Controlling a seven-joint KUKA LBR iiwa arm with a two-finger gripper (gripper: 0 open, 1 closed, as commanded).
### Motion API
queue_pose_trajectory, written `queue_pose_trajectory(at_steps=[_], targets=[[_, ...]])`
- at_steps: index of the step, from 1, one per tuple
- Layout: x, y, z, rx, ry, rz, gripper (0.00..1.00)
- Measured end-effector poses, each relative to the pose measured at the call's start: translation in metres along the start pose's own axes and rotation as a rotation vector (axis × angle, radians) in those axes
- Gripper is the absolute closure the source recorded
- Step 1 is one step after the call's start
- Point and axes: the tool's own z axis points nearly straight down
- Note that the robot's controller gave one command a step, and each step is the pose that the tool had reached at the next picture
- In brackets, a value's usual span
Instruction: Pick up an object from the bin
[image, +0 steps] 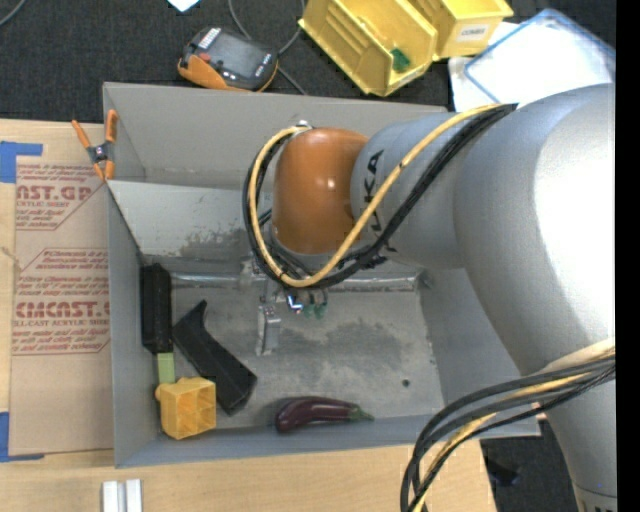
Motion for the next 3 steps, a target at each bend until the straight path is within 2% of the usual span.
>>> queue_pose_trajectory(at_steps=[1, 2, 3], targets=[[0.001, 0.033, -0.019, -0.009, -0.008, -0.004, 0.00], [0.004, 0.019, 0.037, -0.002, -0.003, -0.025, 0.00], [0.038, 0.012, 0.036, -0.009, -0.020, -0.064, 0.00]])
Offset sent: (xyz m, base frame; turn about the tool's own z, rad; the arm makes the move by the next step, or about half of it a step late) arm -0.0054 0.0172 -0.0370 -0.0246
